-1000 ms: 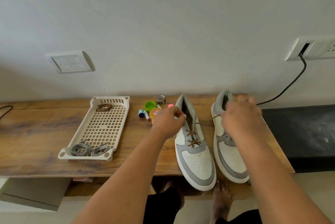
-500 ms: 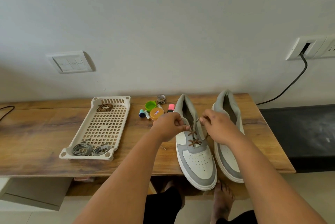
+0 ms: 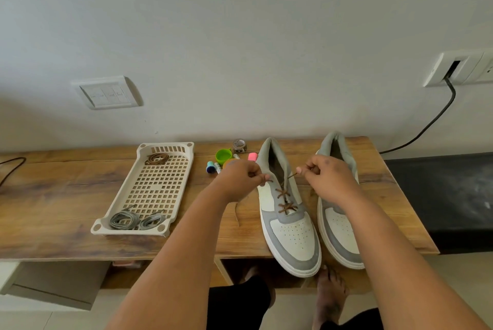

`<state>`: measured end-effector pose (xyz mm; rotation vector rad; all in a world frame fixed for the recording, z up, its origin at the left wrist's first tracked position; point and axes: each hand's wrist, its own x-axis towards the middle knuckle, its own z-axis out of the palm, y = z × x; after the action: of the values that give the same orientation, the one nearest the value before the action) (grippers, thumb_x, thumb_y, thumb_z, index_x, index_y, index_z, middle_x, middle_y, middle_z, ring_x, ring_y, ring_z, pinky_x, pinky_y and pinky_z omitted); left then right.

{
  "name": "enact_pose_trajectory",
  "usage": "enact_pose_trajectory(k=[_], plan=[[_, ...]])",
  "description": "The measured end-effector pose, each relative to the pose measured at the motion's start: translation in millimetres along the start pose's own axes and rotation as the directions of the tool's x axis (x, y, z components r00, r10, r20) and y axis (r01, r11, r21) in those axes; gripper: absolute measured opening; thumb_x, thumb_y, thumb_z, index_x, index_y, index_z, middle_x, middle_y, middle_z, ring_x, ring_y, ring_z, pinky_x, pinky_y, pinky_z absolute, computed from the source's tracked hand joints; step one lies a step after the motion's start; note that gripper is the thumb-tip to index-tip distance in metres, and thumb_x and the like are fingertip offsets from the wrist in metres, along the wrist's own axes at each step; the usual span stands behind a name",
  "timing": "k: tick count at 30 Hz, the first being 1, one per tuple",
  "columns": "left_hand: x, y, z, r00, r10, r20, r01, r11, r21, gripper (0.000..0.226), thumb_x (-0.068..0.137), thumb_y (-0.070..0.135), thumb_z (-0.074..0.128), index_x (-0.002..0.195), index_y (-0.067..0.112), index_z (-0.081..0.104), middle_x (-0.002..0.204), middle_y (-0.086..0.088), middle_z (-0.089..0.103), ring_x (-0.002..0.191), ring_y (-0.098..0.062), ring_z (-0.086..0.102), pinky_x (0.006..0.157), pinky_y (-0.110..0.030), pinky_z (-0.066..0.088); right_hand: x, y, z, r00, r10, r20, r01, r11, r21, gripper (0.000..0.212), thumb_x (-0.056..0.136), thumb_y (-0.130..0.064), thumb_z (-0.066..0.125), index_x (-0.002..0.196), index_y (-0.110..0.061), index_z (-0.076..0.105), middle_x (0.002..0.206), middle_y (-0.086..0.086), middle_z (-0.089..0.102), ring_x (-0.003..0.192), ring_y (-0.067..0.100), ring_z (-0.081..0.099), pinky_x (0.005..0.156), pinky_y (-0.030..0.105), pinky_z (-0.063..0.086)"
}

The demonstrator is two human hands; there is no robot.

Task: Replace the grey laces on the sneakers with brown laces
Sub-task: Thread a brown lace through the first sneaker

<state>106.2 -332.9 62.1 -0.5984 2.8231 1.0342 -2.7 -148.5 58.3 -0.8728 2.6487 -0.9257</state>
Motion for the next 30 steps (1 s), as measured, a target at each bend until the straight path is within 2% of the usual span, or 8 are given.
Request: enact_pose_trajectory(k=[5,10,14,18,21,23,26,30], plan=[[-22.9,6.0,-33.2,0.997,-0.069,-0.043,0.061,0.983,-0.173,0.034,0.099,0.039,0.055,0.072,0.019,0.063,0.075,-0.005,0.056,0.07,-0.018,0.05,0.066,-0.029,0.043,-1.4,-9.2,-41.1,0.999,0.042,0.031,-0.041,0.999,-0.032,0.024,0.098,-0.044,0.051,0.105,-0.023,0.061,0.092,-0.002,0.057,0.082,0.013,0.055,0.066,0.026,0.039],[-47.2,31.5,-64.4,0.958,-0.075,-0.278,-0.044,0.916,-0.398,0.039,0.097,0.043,0.057,0.066,0.02,0.063,0.068,-0.007,0.05,0.065,-0.018,0.044,0.067,-0.032,0.04,-14.8,-26.8,-67.4,0.999,0.039,-0.017,-0.024,0.846,0.533,0.018,0.1,-0.009,0.051,0.098,-0.015,0.068,0.081,-0.001,0.067,0.071,0.009,0.059,0.067,0.021,0.049],[-71.0,73.2,-72.1,0.95,0.078,-0.302,-0.187,0.917,-0.353,0.035,0.1,0.038,0.053,0.072,0.018,0.061,0.061,0.001,0.049,0.054,-0.006,0.045,0.057,-0.018,0.041,-29.5,-51.3,-82.5,0.993,-0.11,0.051,0.04,0.695,0.718,0.02,0.096,0.0,0.056,0.098,-0.013,0.07,0.083,0.001,0.072,0.075,0.008,0.066,0.071,0.021,0.054],[-77.1,95.4,-75.3,0.853,0.25,-0.458,-0.296,0.955,-0.03,0.029,0.101,0.034,0.051,0.082,0.017,0.062,0.065,0.002,0.052,0.056,-0.006,0.044,0.058,-0.02,0.038,-44.5,-65.0,-97.4,0.974,-0.178,-0.137,0.224,0.829,0.513,0.019,0.093,-0.006,0.063,0.101,-0.019,0.074,0.086,-0.004,0.074,0.079,0.003,0.07,0.075,0.014,0.054],[-73.1,98.3,-70.3,0.637,0.404,-0.657,-0.27,0.914,0.302,0.02,0.096,0.031,0.062,0.085,0.017,0.07,0.075,0.007,0.064,0.065,-0.009,0.056,0.06,-0.022,0.042,-51.2,-67.6,-88.0,0.852,-0.333,-0.405,0.424,0.891,0.16,0.019,0.091,-0.009,0.067,0.108,-0.015,0.075,0.09,-0.009,0.071,0.077,-0.004,0.065,0.075,0.002,0.046],[-71.2,101.6,-63.1,0.522,0.47,-0.712,-0.327,0.881,0.341,0.011,0.09,0.027,0.069,0.085,0.019,0.075,0.076,0.007,0.071,0.065,-0.01,0.063,0.06,-0.022,0.046,-45.9,-68.0,-81.1,0.76,-0.427,-0.489,0.509,0.86,0.041,0.017,0.088,-0.011,0.072,0.104,-0.013,0.076,0.089,-0.003,0.07,0.077,0.001,0.064,0.072,0.004,0.046],[-70.2,107.5,-51.4,0.486,0.374,-0.79,-0.42,0.892,0.164,0.006,0.088,0.026,0.073,0.089,0.02,0.076,0.08,0.013,0.073,0.075,-0.002,0.067,0.07,-0.026,0.054,-38.9,-73.9,-80.7,0.728,-0.395,-0.561,0.531,0.842,0.095,0.013,0.083,-0.018,0.077,0.096,-0.015,0.078,0.087,-0.005,0.068,0.078,0.004,0.063,0.068,0.008,0.047],[-67.6,120.5,-42.8,0.648,0.053,-0.76,-0.494,0.789,-0.366,0.025,0.083,0.024,0.079,0.103,0.023,0.065,0.078,0.01,0.074,0.081,0.0,0.069,0.079,-0.023,0.053,-37.1,-82.7,-77.5,0.824,-0.224,-0.52,0.458,0.803,0.381,0.013,0.084,-0.019,0.076,0.097,-0.02,0.077,0.09,-0.012,0.073,0.085,0.002,0.069,0.079,0.017,0.054]])
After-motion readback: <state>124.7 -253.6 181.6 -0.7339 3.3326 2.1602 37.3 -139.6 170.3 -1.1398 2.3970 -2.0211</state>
